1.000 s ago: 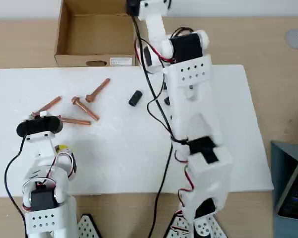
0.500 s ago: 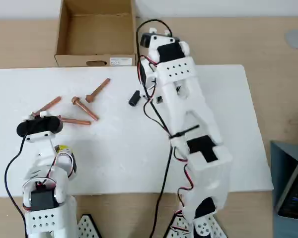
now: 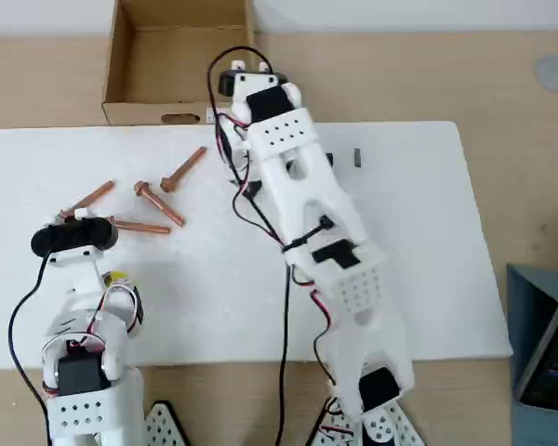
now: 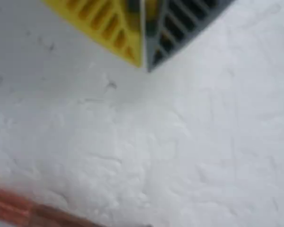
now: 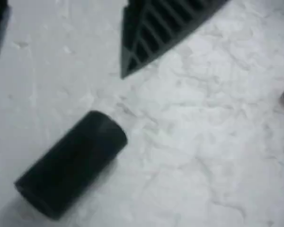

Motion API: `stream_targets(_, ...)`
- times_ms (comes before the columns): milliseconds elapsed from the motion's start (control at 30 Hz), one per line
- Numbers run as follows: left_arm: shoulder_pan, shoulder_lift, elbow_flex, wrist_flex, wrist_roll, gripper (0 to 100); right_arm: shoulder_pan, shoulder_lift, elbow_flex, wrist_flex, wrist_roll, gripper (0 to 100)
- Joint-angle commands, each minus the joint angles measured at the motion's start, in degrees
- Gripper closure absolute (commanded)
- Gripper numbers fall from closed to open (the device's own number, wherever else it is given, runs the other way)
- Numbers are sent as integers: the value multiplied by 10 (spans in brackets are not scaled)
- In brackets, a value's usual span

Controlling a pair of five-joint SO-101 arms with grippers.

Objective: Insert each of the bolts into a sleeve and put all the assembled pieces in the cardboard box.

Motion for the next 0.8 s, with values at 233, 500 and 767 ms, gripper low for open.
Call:
stream_targets(233, -5, -5, -2, -13, -4, 998, -9, 109, -159, -5, -1, 806)
stream_targets(500, -5, -5, -2, -13, -4, 998, -7, 155, -175, -5, -4, 806)
stream_targets(767, -5, -5, -2, -13, -4, 998, -5, 173, -175, -5, -4, 911)
